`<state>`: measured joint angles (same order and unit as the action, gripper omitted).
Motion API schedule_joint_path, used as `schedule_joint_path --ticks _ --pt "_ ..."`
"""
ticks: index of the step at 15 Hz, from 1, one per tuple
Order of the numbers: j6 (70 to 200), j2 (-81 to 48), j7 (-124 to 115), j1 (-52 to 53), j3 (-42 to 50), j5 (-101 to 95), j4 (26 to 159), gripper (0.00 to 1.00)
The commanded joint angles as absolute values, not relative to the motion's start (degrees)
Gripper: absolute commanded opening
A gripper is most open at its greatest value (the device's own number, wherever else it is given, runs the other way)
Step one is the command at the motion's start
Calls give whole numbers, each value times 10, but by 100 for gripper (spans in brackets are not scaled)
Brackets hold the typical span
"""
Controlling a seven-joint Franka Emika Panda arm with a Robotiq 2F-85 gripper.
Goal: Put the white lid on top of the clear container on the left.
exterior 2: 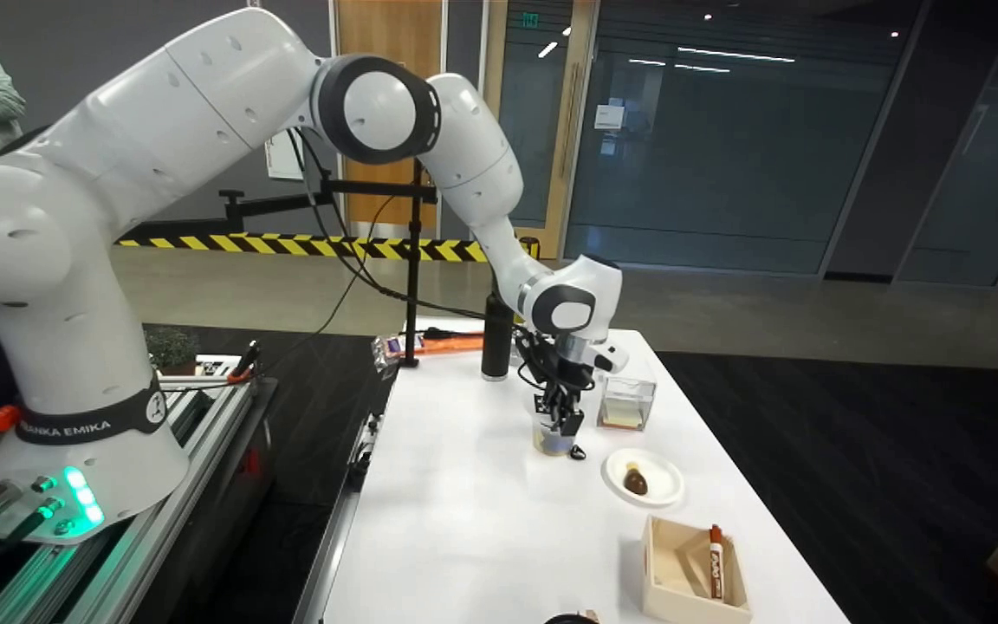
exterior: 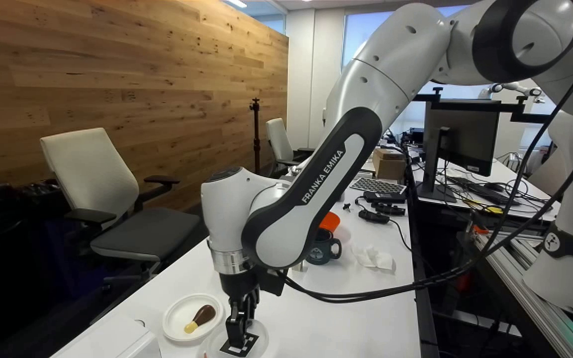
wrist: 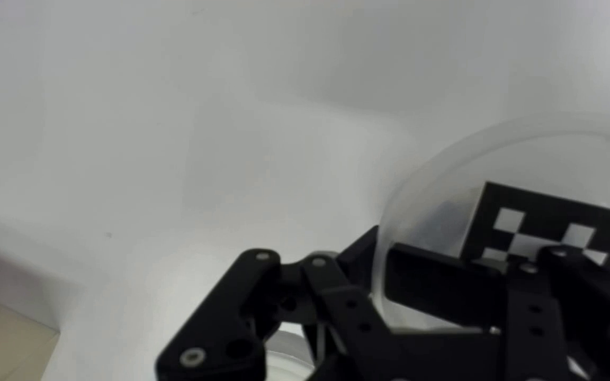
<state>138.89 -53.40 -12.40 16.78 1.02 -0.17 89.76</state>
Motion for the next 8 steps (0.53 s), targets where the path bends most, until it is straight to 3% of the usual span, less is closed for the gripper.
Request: schedule_joint_path --ticks 1,8 --pt "1363 -563 -107 165 2 -24 853 0" --pt "1349 -580 -82 164 0 -35 822 0"
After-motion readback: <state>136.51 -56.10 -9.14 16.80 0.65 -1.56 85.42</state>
